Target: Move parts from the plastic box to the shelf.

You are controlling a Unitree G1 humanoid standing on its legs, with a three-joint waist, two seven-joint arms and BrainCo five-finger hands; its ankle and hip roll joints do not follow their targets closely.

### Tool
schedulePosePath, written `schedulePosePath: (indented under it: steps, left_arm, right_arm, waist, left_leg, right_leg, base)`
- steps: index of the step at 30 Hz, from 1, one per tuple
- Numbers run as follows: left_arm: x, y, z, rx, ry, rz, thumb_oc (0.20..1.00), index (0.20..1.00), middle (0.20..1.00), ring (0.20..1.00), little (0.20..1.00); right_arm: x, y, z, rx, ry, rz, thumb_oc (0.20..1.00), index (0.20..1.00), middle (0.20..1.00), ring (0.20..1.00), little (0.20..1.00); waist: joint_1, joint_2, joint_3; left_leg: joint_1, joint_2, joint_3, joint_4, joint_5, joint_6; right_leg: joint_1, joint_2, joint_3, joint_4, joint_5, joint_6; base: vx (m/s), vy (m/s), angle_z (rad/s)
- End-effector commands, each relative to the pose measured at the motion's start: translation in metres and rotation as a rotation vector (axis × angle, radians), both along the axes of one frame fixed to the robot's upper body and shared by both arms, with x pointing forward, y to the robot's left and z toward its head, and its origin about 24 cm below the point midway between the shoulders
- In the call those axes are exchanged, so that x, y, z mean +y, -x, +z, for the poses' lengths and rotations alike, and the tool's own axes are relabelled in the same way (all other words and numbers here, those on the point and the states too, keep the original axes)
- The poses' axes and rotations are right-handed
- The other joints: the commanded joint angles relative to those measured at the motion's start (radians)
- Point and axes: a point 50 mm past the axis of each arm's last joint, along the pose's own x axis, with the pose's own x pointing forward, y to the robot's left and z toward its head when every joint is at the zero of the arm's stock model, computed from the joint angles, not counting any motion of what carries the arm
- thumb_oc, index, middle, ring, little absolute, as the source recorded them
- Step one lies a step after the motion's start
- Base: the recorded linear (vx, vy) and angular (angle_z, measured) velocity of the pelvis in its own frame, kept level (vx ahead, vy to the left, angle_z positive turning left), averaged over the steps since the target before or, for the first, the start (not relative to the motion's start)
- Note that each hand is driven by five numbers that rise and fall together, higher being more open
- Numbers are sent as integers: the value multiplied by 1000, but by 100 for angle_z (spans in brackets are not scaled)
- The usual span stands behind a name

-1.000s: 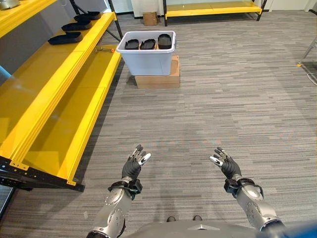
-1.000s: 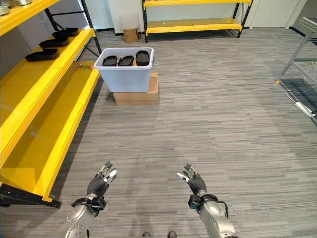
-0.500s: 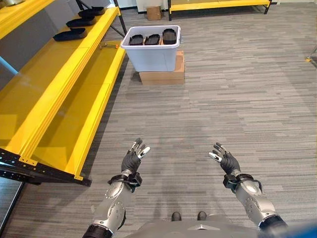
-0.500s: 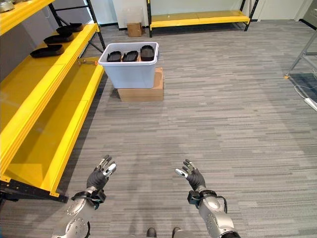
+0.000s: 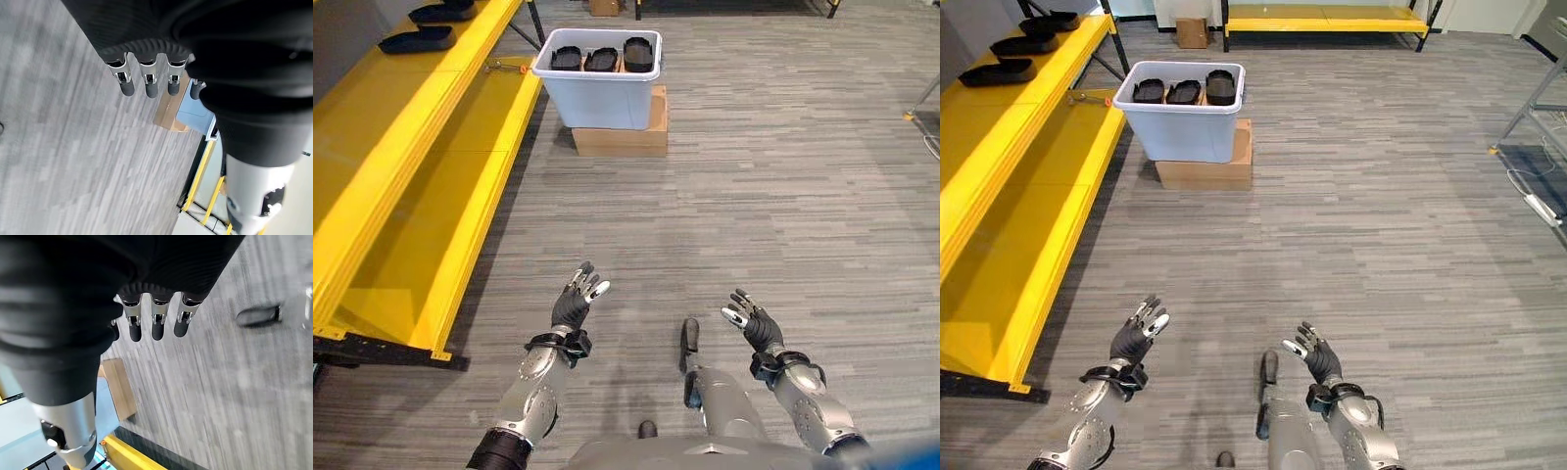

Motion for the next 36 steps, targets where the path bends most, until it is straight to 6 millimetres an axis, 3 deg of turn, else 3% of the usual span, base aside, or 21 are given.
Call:
schedulePosePath:
  steps: [1, 3, 5, 6, 7, 8, 9, 11, 13, 15, 17, 20, 23, 27, 29, 31, 32, 33, 34, 35, 36]
  left_arm:
    - [0, -5, 16, -106, -27, -44, 1000, 1000, 1000, 1000, 1000]
    - [-1, -4, 15, -102, -24, -46, 1000, 1000, 1000, 1000, 1000]
    - [0, -3, 16, -104, -13, -38, 1000, 1000, 1000, 1000, 1000]
    - [0, -3, 16, -104, -14, -38, 1000, 1000, 1000, 1000, 1000]
    - [1, -4, 17, -106, -10, -30, 1000, 1000, 1000, 1000, 1000]
    - [0, -5, 21, -125, -5, -39, 1000, 1000, 1000, 1000, 1000]
    - [0, -5, 22, -129, -5, -41, 1000, 1000, 1000, 1000, 1000]
    - [-1, -6, 22, -120, 4, -37, 1000, 1000, 1000, 1000, 1000]
    - [-2, -6, 22, -118, 7, -33, 1000, 1000, 1000, 1000, 1000]
    - [2, -2, 20, -109, -6, -25, 1000, 1000, 1000, 1000, 1000]
    - [6, 2, 16, -91, -19, -14, 1000, 1000, 1000, 1000, 1000]
    - [8, 3, 16, -95, -32, -7, 1000, 1000, 1000, 1000, 1000]
    - [11, 1, 17, -98, -41, -1, 1000, 1000, 1000, 1000, 1000]
    - [10, 3, 15, -92, -32, 4, 1000, 1000, 1000, 1000, 1000]
    - [13, 4, 16, -94, -35, 8, 1000, 1000, 1000, 1000, 1000]
    - [15, 5, 16, -87, -46, 7, 1000, 1000, 1000, 1000, 1000]
    - [15, 5, 16, -87, -46, 7, 1000, 1000, 1000, 1000, 1000]
    - [15, 4, 16, -81, -34, 19, 1000, 1000, 1000, 1000, 1000]
    - [15, 4, 16, -81, -34, 19, 1000, 1000, 1000, 1000, 1000]
    - [17, 2, 20, -93, -42, 18, 1000, 1000, 1000, 1000, 1000]
    - [17, 2, 20, -93, -42, 18, 1000, 1000, 1000, 1000, 1000]
  right_arm:
    - [3, -12, 18, -110, -66, -22, 1000, 1000, 1000, 1000, 1000]
    - [-1, -9, 17, -107, -58, -18, 1000, 1000, 1000, 1000, 1000]
    - [-3, -10, 15, -101, -47, -29, 1000, 1000, 1000, 1000, 1000]
    - [-3, -10, 15, -102, -47, -29, 1000, 1000, 1000, 1000, 1000]
    - [-5, -11, 16, -104, -49, -34, 1000, 1000, 1000, 1000, 1000]
    - [-9, -11, 18, -117, -50, -41, 1000, 1000, 1000, 1000, 1000]
    - [-12, -11, 19, -119, -44, -52, 1000, 1000, 1000, 1000, 1000]
    - [-16, -13, 20, -120, -27, -75, 1000, 1000, 1000, 1000, 1000]
    - [-16, -15, 22, -134, -34, -97, 1000, 1000, 1000, 1000, 1000]
    - [-17, -14, 22, -133, -39, -104, 1000, 1000, 1000, 1000, 1000]
    - [-18, -11, 18, -119, -20, -104, 1000, 1000, 1000, 1000, 1000]
    - [-17, -10, 17, -117, 3, -89, 1000, 1000, 1000, 1000, 1000]
    - [-16, -9, 16, -108, 8, -70, 1000, 1000, 1000, 1000, 1000]
    - [-8, -5, 11, -84, -10, -46, 1000, 1000, 1000, 1000, 1000]
    - [0, -5, 11, -86, -34, -21, 1000, 1000, 1000, 1000, 1000]
    - [3, -2, 10, -79, -30, -2, 1000, 1000, 1000, 1000, 1000]
    - [3, -2, 10, -79, -30, -2, 1000, 1000, 1000, 1000, 1000]
    - [6, -3, 10, -82, -41, -7, 1000, 1000, 1000, 1000, 1000]
    - [6, -3, 10, -82, -41, -7, 1000, 1000, 1000, 1000, 1000]
    - [11, -3, 12, -96, -64, -2, 1000, 1000, 1000, 1000, 1000]
    - [11, -3, 12, -96, -64, -2, 1000, 1000, 1000, 1000, 1000]
  waist:
    - [-15, 1, -84]
    - [-32, 20, -99]
    - [-17, 31, -102]
    - [-19, 28, -104]
    - [-17, 23, -99]
    - [5, -7, -73]
    - [22, -22, -53]
    - [43, -43, -27]
    - [65, -61, -9]
    - [76, -70, -10]
    - [90, -66, -12]
    - [114, -51, -14]
    - [125, -43, -16]
    - [136, -39, -48]
    - [141, -53, -67]
    - [143, -60, -80]
    - [143, -60, -81]
    - [132, -52, -69]
    - [132, -52, -69]
    - [111, -30, -44]
    - [111, -32, -43]
  left_leg:
    - [59, 33, -3, 25, 1, -60]
    - [50, 67, -4, 112, 43, -95]
    - [16, 89, 13, 243, 165, -144]
    - [12, 86, 12, 242, 168, -144]
    - [-36, 91, 20, 383, 250, -167]
    - [-167, 66, 13, 648, 344, -209]
    - [-224, 53, 14, 736, 346, -203]
    - [-303, 80, 73, 771, 295, -159]
    - [-423, 87, 117, 701, 205, -116]
    - [-464, 92, 130, 578, 160, -89]
    - [-480, 117, 110, 288, 221, -95]
    - [-470, 136, 32, 20, 325, -123]
    - [-459, 154, 18, -22, 367, -144]
    - [-432, 156, 23, -13, 377, -128]
    - [-452, 108, 48, 79, 312, -96]
    - [-433, 65, 54, 117, 260, -60]
    - [-434, 66, 54, 117, 260, -61]
    - [-391, 42, 56, 107, 241, -37]
    - [-391, 42, 56, 107, 241, -37]
    - [-328, 30, 48, 76, 224, -14]
    - [-326, 28, 49, 75, 224, -13]
  right_leg:
    - [82, 55, 19, -57, 82, 29]
    - [87, 84, 24, -7, 37, -2]
    - [128, 102, 1, 11, 4, -23]
    - [126, 99, 1, 10, 5, -22]
    - [157, 107, 8, 3, -9, -39]
    - [228, 107, 28, -26, -33, -62]
    - [256, 102, 42, -37, -39, -72]
    - [306, 93, 52, -51, -56, -82]
    - [343, 77, 65, -47, -75, -80]
    - [368, 72, 83, -40, -100, -71]
    - [404, 81, 98, -32, -127, -59]
    - [457, 102, 124, -43, -161, -54]
    - [499, 100, 154, -44, -188, -48]
    - [525, 74, 153, -23, -216, -32]
    - [536, 18, 141, 40, -216, 6]
    - [486, -28, 140, 207, -147, 42]
    - [486, -27, 140, 207, -147, 42]
    - [386, -42, 146, 412, -1, 68]
    - [386, -42, 146, 412, -1, 68]
    - [302, -51, 129, 589, 92, 76]
    - [302, -53, 130, 593, 90, 77]
  base:
    - [511, -148, 85]
    - [517, -139, 91]
    - [403, -120, 33]
    - [306, -114, -21]
    - [316, -166, -33]
    - [393, -217, -11]
    - [363, -223, -3]
    - [262, -129, -34]
    - [264, -27, -25]
    - [315, 57, -34]
    - [360, 106, -27]
    - [350, 115, -18]
    - [246, 130, -44]
    - [362, 272, -41]
    - [404, 368, -21]
    - [293, 294, -5]
    - [238, 344, 10]
    - [121, 217, 23]
    - [282, 468, 16]
    - [160, 251, 21]
    - [292, 428, 26]
